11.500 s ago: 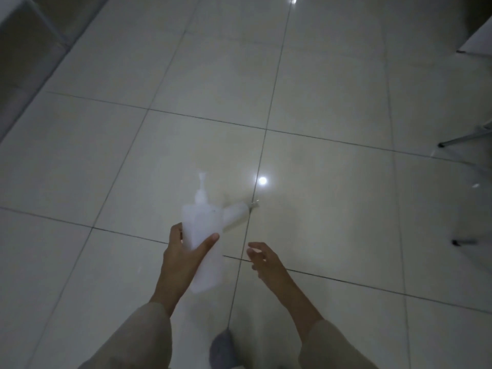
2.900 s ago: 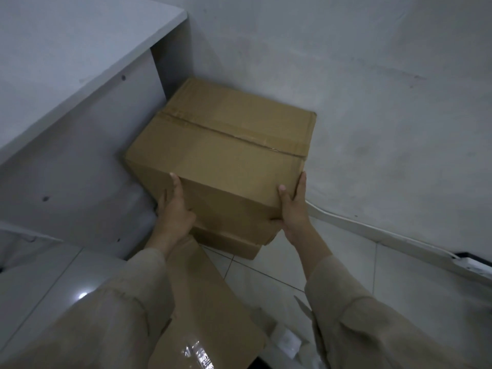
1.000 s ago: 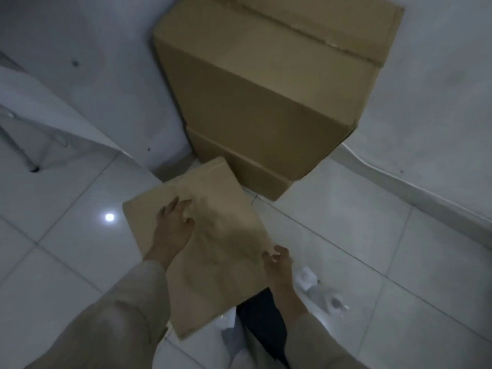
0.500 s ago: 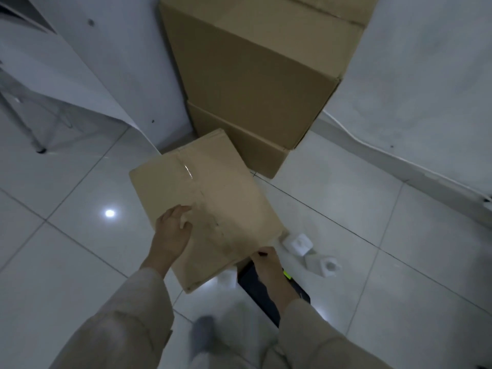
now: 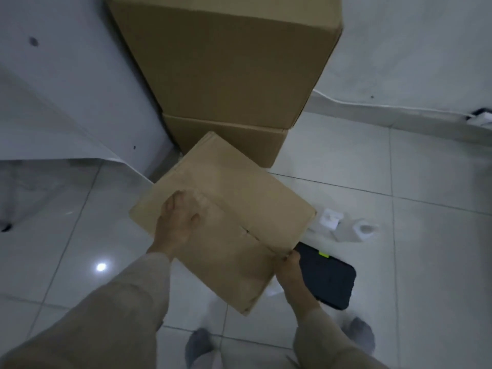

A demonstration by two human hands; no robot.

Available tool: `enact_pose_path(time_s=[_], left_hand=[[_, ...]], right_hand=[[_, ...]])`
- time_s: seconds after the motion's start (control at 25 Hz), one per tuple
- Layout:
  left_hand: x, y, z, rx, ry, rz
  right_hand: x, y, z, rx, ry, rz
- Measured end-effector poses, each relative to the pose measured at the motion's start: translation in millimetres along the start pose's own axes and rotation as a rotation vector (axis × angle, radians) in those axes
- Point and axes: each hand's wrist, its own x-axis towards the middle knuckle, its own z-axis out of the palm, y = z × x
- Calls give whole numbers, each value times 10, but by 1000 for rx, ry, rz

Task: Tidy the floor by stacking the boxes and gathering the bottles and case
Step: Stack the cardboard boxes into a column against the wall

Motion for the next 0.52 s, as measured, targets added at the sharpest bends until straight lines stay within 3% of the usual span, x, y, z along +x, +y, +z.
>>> enact_pose_path(time_s=[0.16,0.32,0.52], left_hand=[[456,-204,-75,32,90,-107],[753,-459,-167,62,-8,-258],[560,-377,-390,5,96,-192]], right_hand=[[241,169,184,189,39,9],[284,201,252,277,99,-5],[70,144,109,353,166,-90]])
